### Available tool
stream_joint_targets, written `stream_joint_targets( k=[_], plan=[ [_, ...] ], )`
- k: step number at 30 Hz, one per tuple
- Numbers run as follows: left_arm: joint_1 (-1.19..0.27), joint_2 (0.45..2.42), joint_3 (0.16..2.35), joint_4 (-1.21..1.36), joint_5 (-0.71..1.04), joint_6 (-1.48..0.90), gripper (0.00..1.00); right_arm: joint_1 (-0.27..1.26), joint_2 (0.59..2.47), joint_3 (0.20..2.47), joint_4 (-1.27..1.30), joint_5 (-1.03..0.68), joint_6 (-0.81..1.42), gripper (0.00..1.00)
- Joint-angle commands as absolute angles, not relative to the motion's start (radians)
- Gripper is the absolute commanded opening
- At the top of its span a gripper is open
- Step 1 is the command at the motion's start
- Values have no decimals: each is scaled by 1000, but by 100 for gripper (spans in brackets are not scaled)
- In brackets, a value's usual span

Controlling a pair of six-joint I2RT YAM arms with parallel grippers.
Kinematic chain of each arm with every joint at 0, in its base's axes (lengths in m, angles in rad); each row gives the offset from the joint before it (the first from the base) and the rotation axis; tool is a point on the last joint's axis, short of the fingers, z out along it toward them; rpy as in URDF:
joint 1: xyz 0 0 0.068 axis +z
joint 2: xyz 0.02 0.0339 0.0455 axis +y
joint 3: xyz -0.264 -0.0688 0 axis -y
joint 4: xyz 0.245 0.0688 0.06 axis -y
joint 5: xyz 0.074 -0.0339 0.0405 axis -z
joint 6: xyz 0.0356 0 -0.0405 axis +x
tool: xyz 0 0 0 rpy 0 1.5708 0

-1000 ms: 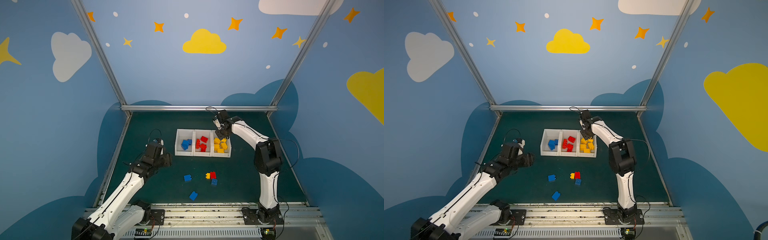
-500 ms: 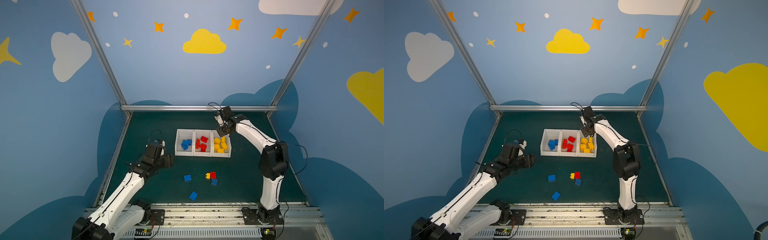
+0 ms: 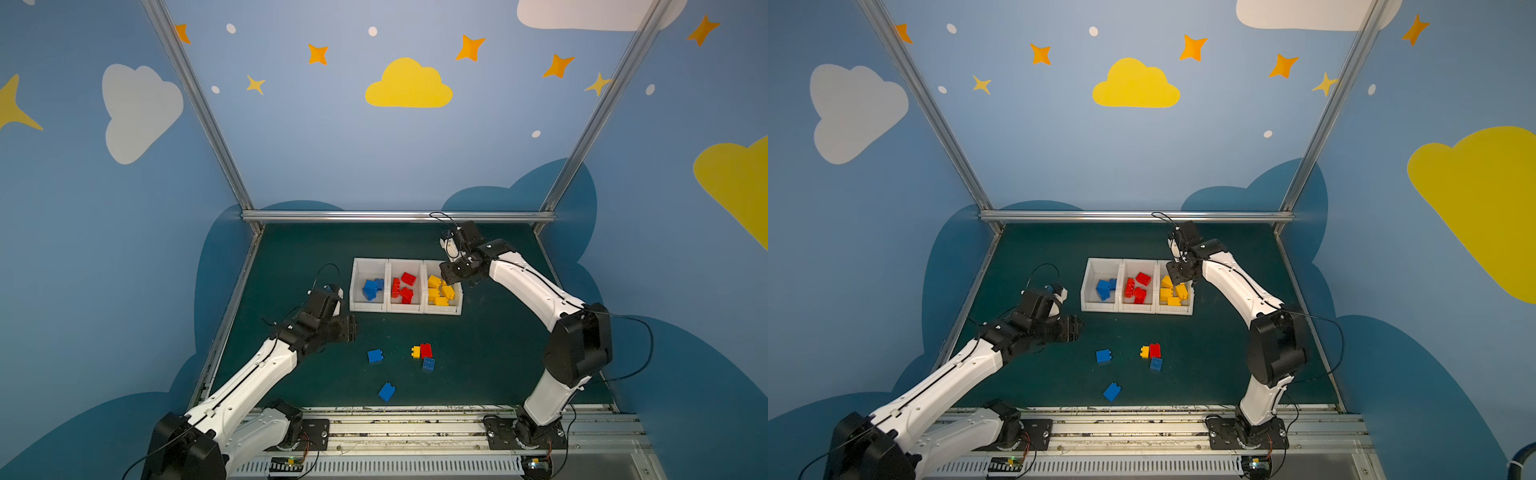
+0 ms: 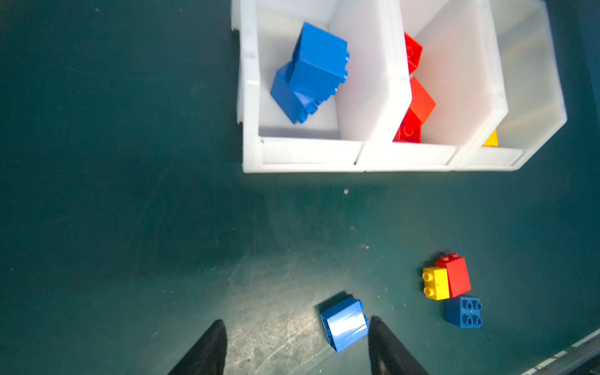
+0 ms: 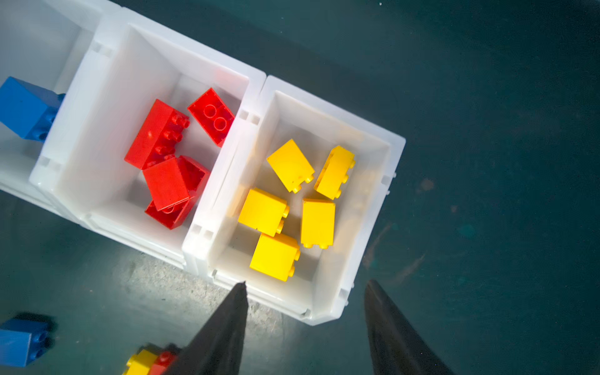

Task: Sort the legos into containers by color
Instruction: 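Grasp a blue brick in the pile with the left gripper while the right withdraws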

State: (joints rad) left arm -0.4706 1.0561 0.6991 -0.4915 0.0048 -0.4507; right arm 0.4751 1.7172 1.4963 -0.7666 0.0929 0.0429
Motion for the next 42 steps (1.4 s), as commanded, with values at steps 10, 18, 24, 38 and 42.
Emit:
stream_joint_targets(
  k=[10,18,24,38,42],
  plan=[
    [-660,1230,725,-550,14,-600,74,473,1489,1246,-744,49,164,58],
    [-724,1410,791,-549,44,-645,76,470,1437,1151,-721,38,191,59],
    [-750,1521,843,-556,41,-641,76,463,1423,1129,-721,38,189,59],
    [-793,1653,909,-566,34,-583,69,452,1412,1109,-715,36,199,59],
    [-811,1698,937,-601,5,-566,62,453,1409,1106,-719,40,202,58]
  ],
)
